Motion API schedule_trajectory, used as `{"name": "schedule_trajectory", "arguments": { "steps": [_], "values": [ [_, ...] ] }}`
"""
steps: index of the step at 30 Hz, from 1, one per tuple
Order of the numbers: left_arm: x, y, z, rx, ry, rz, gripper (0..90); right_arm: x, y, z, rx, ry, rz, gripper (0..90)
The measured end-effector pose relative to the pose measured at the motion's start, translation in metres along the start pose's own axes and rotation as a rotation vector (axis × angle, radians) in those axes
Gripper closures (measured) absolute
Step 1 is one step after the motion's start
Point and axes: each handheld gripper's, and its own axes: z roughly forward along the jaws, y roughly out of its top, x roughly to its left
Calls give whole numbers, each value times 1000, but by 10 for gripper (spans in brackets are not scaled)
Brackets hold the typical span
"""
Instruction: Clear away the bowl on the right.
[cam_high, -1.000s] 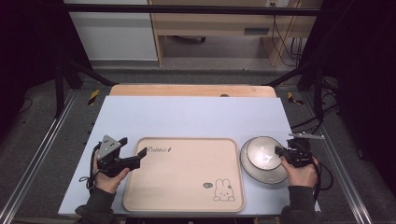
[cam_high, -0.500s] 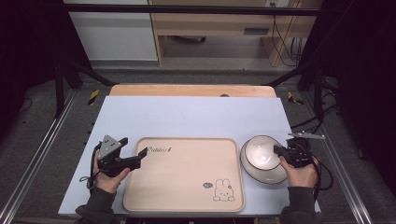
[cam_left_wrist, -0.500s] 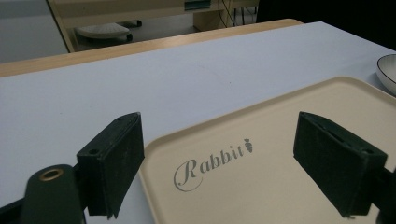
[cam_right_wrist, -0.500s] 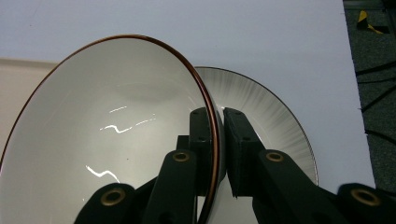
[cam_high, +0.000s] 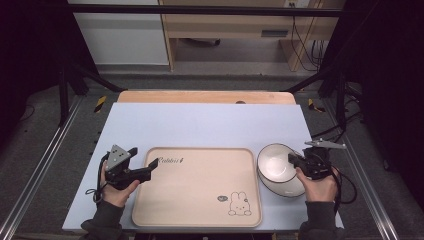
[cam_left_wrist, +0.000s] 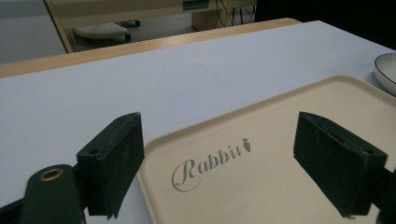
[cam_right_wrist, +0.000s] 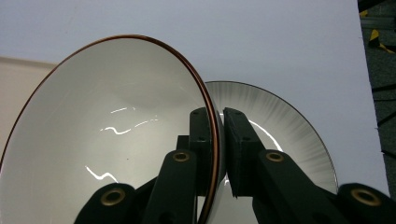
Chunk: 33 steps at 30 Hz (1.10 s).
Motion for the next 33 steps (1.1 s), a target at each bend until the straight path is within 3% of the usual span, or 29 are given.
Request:
{"name": "schedule_trajectory", "arguments": {
  "steps": [33],
  "values": [
    [0,-1,0,4,-6,4,157,33,10,2,-15,114,-57,821]
  ]
}}
